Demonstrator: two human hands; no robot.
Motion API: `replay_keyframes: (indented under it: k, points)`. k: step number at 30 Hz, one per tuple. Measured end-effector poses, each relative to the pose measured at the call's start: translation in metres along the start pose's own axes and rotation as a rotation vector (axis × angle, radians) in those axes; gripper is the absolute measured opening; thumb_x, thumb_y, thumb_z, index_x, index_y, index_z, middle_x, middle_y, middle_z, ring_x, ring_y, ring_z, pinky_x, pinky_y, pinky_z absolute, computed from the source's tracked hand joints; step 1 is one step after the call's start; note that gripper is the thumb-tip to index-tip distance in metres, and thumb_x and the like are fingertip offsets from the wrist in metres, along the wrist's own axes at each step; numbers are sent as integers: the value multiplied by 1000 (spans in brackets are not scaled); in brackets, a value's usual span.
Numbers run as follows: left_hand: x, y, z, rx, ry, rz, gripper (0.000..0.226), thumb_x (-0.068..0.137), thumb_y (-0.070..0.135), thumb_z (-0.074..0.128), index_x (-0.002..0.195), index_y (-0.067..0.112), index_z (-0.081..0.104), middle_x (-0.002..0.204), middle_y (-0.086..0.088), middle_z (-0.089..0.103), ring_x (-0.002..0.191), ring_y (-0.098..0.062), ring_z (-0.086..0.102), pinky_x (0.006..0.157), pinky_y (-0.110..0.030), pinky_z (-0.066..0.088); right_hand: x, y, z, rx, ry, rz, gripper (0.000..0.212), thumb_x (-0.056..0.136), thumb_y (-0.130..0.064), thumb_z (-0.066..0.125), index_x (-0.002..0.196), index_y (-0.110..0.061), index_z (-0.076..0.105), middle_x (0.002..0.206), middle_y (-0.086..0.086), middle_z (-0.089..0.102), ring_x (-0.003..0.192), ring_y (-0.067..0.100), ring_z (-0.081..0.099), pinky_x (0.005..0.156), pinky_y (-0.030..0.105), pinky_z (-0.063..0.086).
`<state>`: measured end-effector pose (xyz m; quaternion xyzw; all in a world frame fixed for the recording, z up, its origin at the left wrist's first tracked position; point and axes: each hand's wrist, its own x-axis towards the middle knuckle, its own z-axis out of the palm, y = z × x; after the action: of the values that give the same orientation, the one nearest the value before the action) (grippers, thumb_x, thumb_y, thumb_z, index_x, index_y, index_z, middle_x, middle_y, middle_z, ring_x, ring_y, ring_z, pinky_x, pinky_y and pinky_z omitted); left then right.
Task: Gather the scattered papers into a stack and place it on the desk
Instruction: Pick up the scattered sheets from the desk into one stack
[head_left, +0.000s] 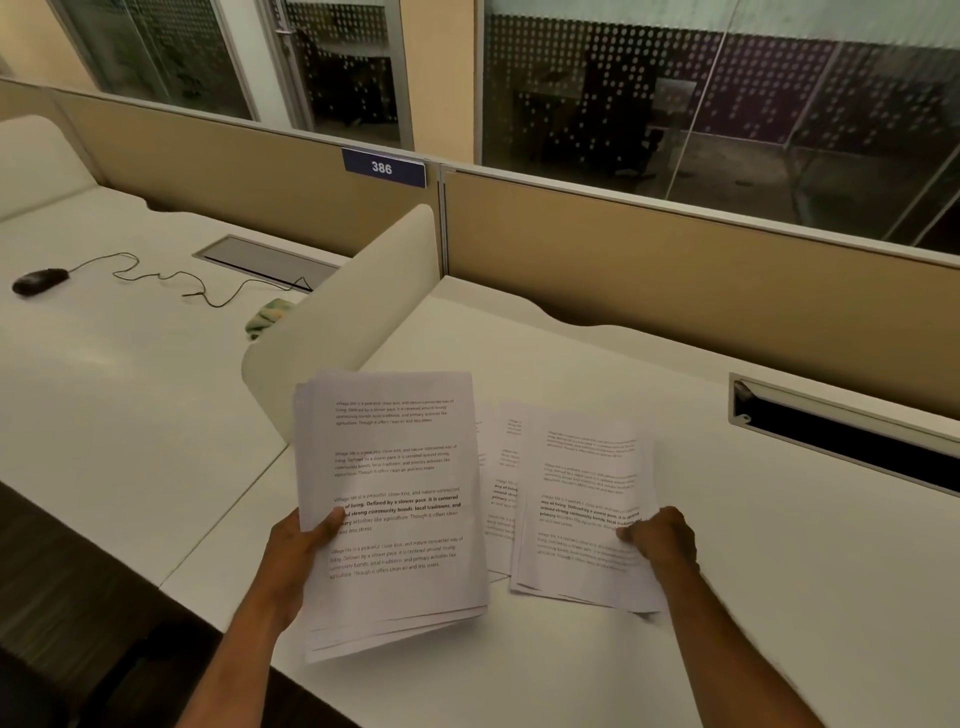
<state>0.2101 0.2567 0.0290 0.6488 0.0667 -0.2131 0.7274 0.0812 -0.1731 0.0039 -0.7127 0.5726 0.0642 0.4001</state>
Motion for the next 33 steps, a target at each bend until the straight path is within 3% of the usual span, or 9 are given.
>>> replay_keyframes:
  k: [4, 9, 12, 15, 19, 22, 26, 31, 33]
  points:
    - [6, 2, 3, 5, -23, 3, 41, 80, 29, 76, 118, 15, 69, 107, -17, 80, 91, -39, 78, 68, -46, 65, 4, 1, -10, 150, -65, -58, 57, 73, -8, 84, 124, 7, 62, 124, 24, 67, 112, 40, 64, 99, 50, 53]
    - [13, 9, 7, 15, -27, 28, 40, 79, 31, 76, 116, 17, 69, 104, -16, 81, 88, -38, 79, 66, -45, 65, -17, -22, -62, 393, -98, -338, 46, 81, -2, 78, 125, -4, 63, 120, 19, 70, 102, 35, 69, 93, 47, 56]
    - [18, 14, 14, 14, -37, 40, 39, 80, 30, 76, 116, 16, 69, 103, -15, 81, 87, -38, 79, 64, -44, 65, -33, -33, -103, 521, -163, -450, 42, 81, -13, 81, 120, -15, 66, 112, 10, 75, 95, 33, 73, 83, 46, 60]
    - [20, 17, 25, 1, -63, 43, 36, 85, 26, 74, 119, 15, 68, 104, -15, 81, 89, -37, 79, 66, -44, 66, -51, -41, -119, 618, -310, -528, 46, 78, -21, 83, 121, -19, 67, 112, 6, 77, 98, 32, 75, 87, 50, 59]
    - [18, 21, 43, -6, -113, 40, 42, 82, 28, 75, 121, 16, 67, 107, -14, 81, 93, -37, 78, 71, -45, 66, -77, -57, -75, 738, -513, -535, 51, 73, -12, 83, 121, -4, 68, 118, 18, 74, 108, 39, 71, 97, 53, 53]
    - [16, 25, 52, -21, -159, 20, 48, 81, 28, 77, 125, 12, 66, 111, -18, 79, 97, -39, 77, 74, -46, 65, -98, -61, -27, 770, -594, -493, 53, 71, -6, 82, 121, 2, 67, 116, 21, 74, 107, 39, 71, 95, 51, 56]
    - [10, 27, 53, -21, -171, 24, 48, 84, 34, 72, 128, 15, 64, 117, -20, 77, 100, -40, 76, 80, -52, 64, -115, -60, 18, 741, -612, -487, 47, 78, -7, 80, 123, -7, 67, 119, 13, 74, 108, 31, 72, 94, 45, 58]
    - [2, 26, 50, -19, -114, -7, 55, 91, 60, 53, 124, 19, 69, 112, -15, 79, 102, -38, 76, 86, -52, 62, -128, -69, 48, 620, -581, -542, 59, 80, -8, 81, 133, -17, 56, 128, 5, 70, 115, 26, 68, 100, 50, 54]
    - [0, 25, 49, -3, -123, -17, 53, 90, 57, 58, 124, 18, 68, 113, -14, 79, 102, -40, 76, 85, -54, 62, -132, -75, 57, 553, -592, -598, 61, 80, -10, 81, 134, -19, 54, 128, 1, 69, 115, 22, 67, 100, 47, 54]
